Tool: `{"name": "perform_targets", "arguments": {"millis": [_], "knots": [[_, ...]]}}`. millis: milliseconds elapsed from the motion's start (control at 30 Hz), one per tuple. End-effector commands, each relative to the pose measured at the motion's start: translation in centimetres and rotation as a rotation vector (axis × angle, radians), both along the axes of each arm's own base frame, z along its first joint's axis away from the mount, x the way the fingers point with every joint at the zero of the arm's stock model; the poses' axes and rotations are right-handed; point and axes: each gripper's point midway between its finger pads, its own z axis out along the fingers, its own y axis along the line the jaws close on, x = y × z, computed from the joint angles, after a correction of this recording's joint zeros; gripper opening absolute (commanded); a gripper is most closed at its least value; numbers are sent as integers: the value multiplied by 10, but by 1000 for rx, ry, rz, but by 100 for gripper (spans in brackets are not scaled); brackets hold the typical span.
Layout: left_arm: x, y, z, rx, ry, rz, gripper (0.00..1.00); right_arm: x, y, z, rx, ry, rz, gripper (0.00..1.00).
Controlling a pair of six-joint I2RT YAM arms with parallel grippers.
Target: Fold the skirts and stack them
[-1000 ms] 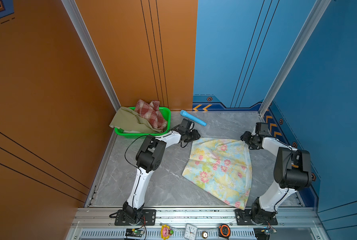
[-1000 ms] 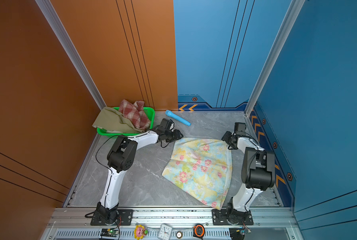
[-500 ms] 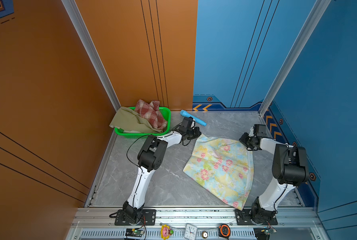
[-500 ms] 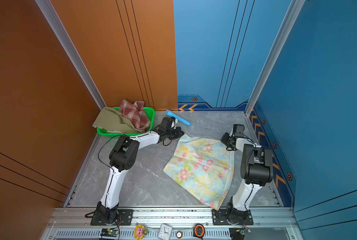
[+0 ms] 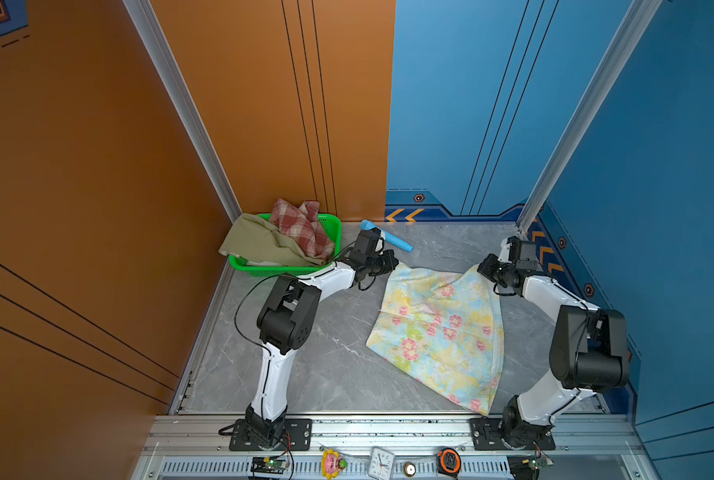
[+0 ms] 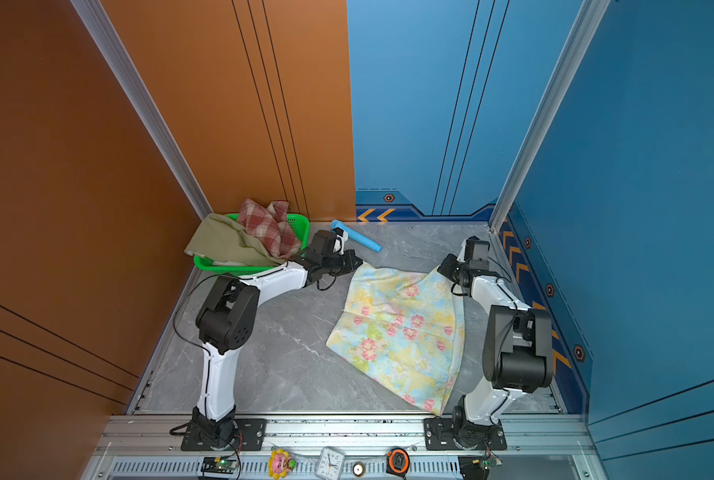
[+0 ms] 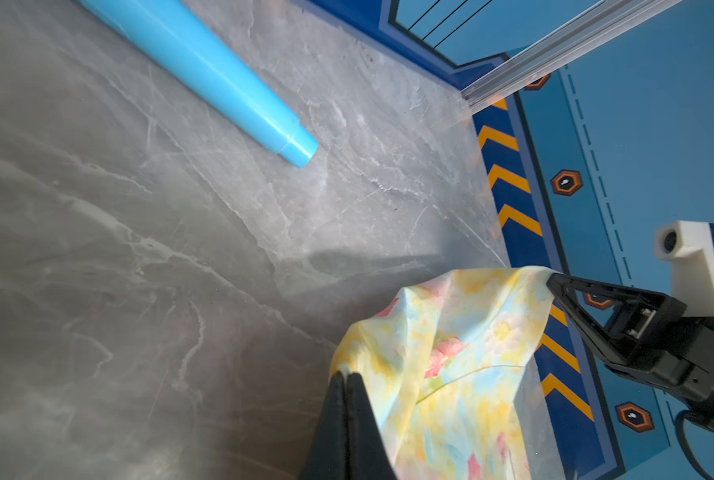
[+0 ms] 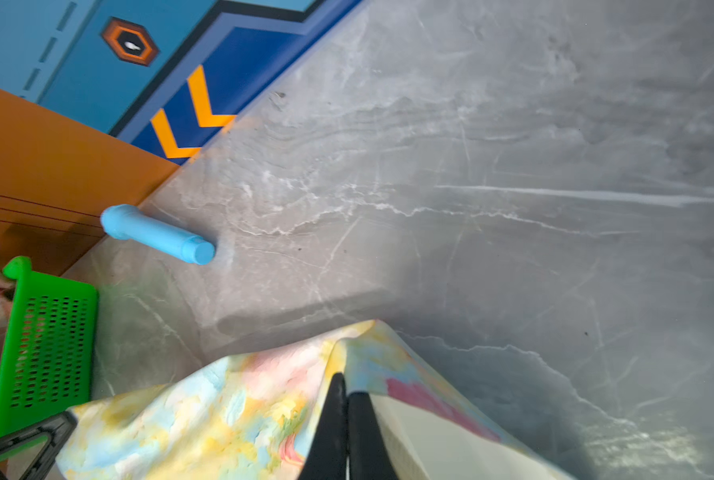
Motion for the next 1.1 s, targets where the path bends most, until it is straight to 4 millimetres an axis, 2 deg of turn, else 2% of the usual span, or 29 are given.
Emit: {"name": "perform_targets", "arguments": {"millis": [0, 133, 300, 500, 633, 733, 800, 867, 967, 1033, 1067], "knots": [[-6, 21, 54, 14, -130, 32, 0, -7, 5, 49, -64, -86, 20, 0], [-32, 47, 102, 50, -219, 63, 0, -26, 15, 111, -74, -215, 41, 0], [-73, 82, 159, 80, -342, 116, 0, -57, 22, 175, -95, -353, 53, 0], [-134, 115, 205, 128, -470, 177, 0, -98, 35, 244, -87, -507, 96, 0], [-179, 136, 227, 148, -551, 214, 0, -130, 43, 278, -83, -586, 116, 0], [-209, 148, 239, 162, -595, 230, 0, -152, 46, 295, -79, -617, 122, 0], [-222, 151, 248, 166, -622, 225, 0, -162, 45, 303, -79, -613, 118, 0], [-227, 151, 256, 184, -635, 223, 0, -166, 45, 311, -71, -606, 115, 0], [-216, 150, 266, 215, -645, 234, 0, -163, 42, 323, -42, -588, 100, 0], [-200, 146, 267, 217, -631, 234, 0, -151, 37, 322, -24, -564, 77, 0], [-186, 145, 260, 224, -597, 242, 0, -141, 34, 316, -5, -537, 68, 0]]}}
